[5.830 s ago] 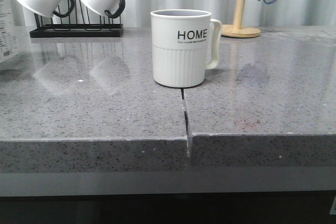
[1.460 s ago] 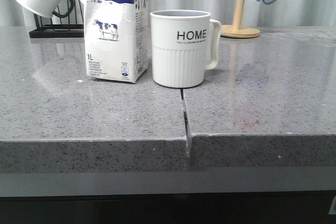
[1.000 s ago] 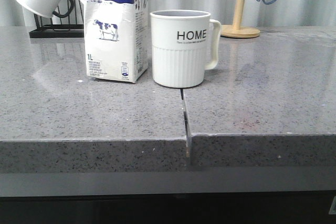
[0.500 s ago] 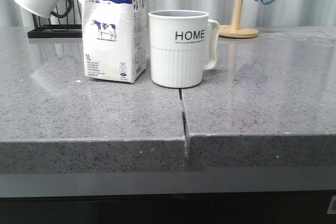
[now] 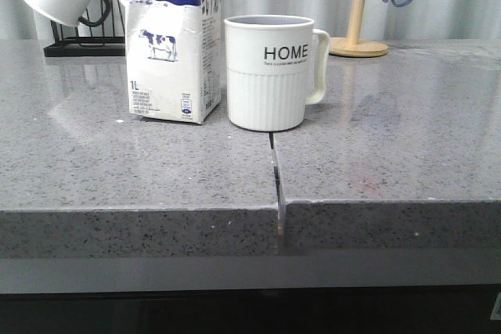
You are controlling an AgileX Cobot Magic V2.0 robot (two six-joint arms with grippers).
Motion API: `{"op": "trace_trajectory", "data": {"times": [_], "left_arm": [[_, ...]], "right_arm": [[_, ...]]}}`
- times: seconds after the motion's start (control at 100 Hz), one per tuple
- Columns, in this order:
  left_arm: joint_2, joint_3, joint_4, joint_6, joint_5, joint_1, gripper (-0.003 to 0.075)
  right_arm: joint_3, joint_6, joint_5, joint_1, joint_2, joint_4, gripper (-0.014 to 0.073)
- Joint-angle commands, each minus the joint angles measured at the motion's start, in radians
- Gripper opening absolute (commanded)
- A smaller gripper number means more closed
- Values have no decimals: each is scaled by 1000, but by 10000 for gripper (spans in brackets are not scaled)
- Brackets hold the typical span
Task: Place milk next to cup
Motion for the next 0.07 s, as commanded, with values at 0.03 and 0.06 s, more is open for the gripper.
{"op": "trace_trajectory", "data": {"times": [0.03, 0.06], "left_arm": [[-32, 39, -8, -10, -81, 4, -20], [-32, 39, -8, -10, -81, 4, -20]], "right_arm": [[-18, 2, -79, -5, -23, -13, -5], [-18, 2, -79, -5, -23, -13, -5]]}}
